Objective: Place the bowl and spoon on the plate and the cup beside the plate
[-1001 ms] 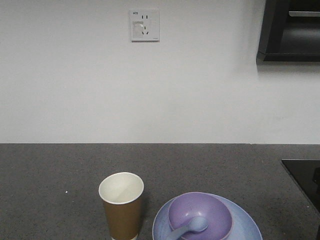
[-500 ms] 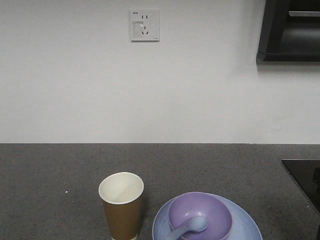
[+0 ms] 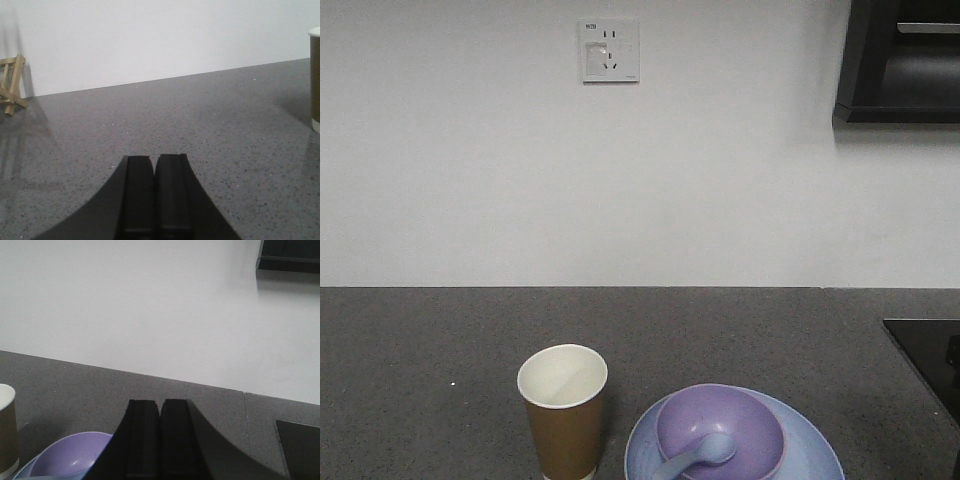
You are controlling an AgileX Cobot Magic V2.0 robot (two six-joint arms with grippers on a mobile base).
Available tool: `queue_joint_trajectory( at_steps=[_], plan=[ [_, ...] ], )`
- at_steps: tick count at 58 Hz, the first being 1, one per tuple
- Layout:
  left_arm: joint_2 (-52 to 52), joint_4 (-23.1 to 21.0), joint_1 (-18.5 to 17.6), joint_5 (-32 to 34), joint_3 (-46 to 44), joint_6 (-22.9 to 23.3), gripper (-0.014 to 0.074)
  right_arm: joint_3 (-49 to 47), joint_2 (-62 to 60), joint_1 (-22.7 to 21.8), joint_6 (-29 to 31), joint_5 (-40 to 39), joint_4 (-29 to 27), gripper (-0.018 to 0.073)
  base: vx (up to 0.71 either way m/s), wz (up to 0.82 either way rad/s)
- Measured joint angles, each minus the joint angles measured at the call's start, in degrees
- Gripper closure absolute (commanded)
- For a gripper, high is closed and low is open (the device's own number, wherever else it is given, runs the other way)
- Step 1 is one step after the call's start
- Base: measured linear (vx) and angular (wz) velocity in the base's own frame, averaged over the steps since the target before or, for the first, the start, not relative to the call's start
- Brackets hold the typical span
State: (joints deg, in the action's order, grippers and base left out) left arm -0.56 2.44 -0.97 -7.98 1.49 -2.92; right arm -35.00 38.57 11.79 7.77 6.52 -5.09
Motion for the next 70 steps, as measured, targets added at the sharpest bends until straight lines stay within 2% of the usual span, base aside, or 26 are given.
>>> queue_joint_trajectory(
  at_steps=[8,17,26,30,41,70],
  plan=[
    [0.0,0.0,0.0,0.0,0.0,0.0,0.0602,1.5,-1.5,0.0,0.0,-0.8,2.3,0.0568,0.00,0.00],
    [0.0,0.0,0.0,0.0,0.0,0.0,0.0602,14.5,-9.5,-0.9,-2.0,-5.3,4.2,0.0568,0.00,0.00],
    [0.0,0.0,0.0,-0.1,0.0,0.0,0.0602,31.3,-22.0,-7.0,-8.5,-6.5,5.1,0.0568,0.00,0.00],
    [0.0,0.0,0.0,-0.1,0.0,0.0,0.0602,35.2,-27.5,-10.3,-11.3,-4.7,6.1,0.0568,0.00,0.00],
    [0.0,0.0,0.0,-0.1,0.0,0.0,0.0602,36.7,-38.3,-15.0,-13.7,0.7,8.5,0.0568,0.00,0.00],
    [0.0,0.0,0.0,-0.1,0.0,0.0,0.0602,36.7,-39.2,-15.3,-13.2,2.1,9.1,0.0568,0.00,0.00]
  ],
)
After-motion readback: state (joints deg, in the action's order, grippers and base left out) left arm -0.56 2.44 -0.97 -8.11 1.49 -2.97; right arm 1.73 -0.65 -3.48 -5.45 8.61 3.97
